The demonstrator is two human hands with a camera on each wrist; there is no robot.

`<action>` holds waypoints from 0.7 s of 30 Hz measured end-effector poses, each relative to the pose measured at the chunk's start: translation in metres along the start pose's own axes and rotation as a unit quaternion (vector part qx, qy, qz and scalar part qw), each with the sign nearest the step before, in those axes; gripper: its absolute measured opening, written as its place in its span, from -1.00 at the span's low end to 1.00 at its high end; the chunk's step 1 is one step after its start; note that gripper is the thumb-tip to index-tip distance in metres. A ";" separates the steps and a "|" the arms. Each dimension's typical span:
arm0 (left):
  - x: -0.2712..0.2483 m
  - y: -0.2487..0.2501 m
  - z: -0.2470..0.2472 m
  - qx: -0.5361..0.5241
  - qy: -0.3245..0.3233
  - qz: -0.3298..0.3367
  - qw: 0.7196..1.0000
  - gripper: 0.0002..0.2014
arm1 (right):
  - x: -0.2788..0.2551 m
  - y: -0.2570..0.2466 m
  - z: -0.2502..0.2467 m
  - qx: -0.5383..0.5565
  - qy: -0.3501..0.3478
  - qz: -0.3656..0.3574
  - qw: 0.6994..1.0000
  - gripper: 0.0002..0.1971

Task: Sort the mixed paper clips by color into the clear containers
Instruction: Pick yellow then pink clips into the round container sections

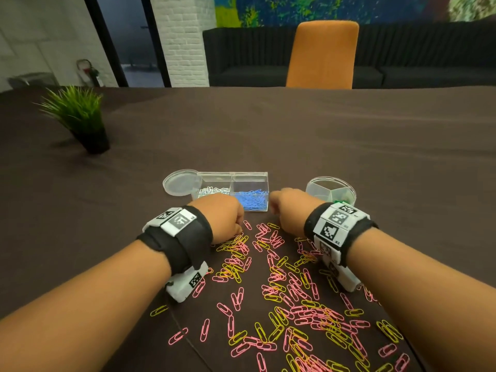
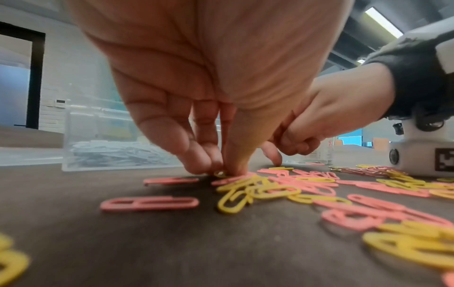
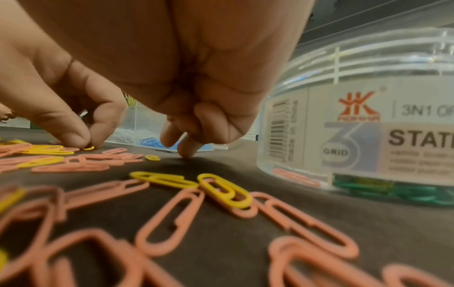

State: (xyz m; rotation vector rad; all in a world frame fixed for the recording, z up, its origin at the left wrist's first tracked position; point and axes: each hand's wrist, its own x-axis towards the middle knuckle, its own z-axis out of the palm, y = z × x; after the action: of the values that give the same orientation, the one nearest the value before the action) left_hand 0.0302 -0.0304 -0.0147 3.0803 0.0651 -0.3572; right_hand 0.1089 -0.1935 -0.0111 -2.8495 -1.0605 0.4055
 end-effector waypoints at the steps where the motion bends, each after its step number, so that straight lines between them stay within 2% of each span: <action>1: 0.001 0.002 0.001 0.003 0.006 -0.001 1.000 -0.90 | 0.000 -0.001 0.001 0.004 -0.011 0.001 1.000 -0.75; 4: 0.003 0.005 0.005 0.013 0.009 -0.006 1.000 -0.86 | 0.000 -0.003 0.004 -0.004 -0.020 -0.009 1.000 -0.78; 6: 0.000 0.004 0.004 0.002 0.027 -0.016 1.000 -0.87 | 0.002 -0.004 0.007 -0.030 -0.032 -0.016 0.999 -0.70; 9: -0.006 -0.007 -0.001 -0.083 0.111 -0.037 0.990 -0.93 | 0.002 -0.005 0.009 -0.070 -0.064 -0.023 0.995 -0.70; 11: -0.010 -0.021 -0.005 -0.172 0.140 -0.057 0.974 -0.88 | 0.001 -0.002 0.010 -0.065 -0.059 -0.029 0.996 -0.73; 15: -0.025 -0.047 -0.008 -0.354 0.112 -0.108 0.922 -0.74 | -0.005 0.002 0.007 -0.018 -0.010 -0.038 0.999 -0.87; 17: -0.034 -0.054 -0.003 -0.393 0.108 -0.136 0.903 -0.79 | -0.008 0.001 0.005 0.016 0.017 -0.041 0.999 -0.94; 19: -0.041 -0.057 0.003 -0.397 0.085 -0.156 0.901 -0.82 | -0.009 -0.005 0.004 0.030 0.013 -0.058 0.998 -0.87; 21: -0.043 -0.059 0.008 -0.350 0.060 -0.153 0.922 -0.82 | -0.010 -0.015 0.005 0.031 -0.001 -0.084 0.996 -0.88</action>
State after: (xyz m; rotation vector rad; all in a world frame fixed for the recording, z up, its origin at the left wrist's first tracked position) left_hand -0.0165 0.0264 -0.0141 2.3675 0.5526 -0.1106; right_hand 0.0906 -0.1887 -0.0116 -2.6796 -1.2527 0.4212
